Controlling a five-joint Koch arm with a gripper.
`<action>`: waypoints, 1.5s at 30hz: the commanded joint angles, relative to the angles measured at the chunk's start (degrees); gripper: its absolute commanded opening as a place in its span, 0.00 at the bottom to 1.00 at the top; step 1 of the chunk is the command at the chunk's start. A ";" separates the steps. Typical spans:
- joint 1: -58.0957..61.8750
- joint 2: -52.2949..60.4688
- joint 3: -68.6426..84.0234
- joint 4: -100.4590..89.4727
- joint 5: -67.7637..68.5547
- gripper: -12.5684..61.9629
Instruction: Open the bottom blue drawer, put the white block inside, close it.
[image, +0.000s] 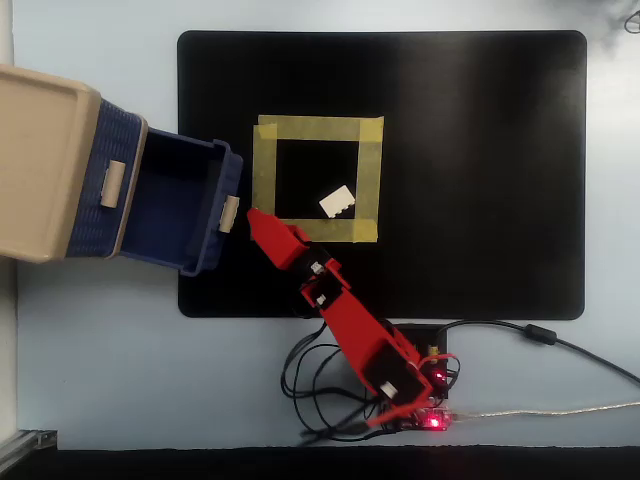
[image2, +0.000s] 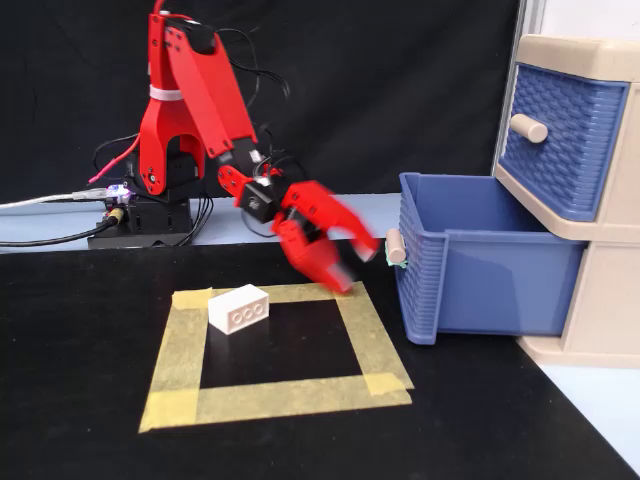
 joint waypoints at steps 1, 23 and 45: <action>0.35 15.38 -5.62 29.09 -0.79 0.63; 23.20 -18.37 -79.10 116.10 7.29 0.62; 23.99 -17.84 -57.13 91.49 11.87 0.55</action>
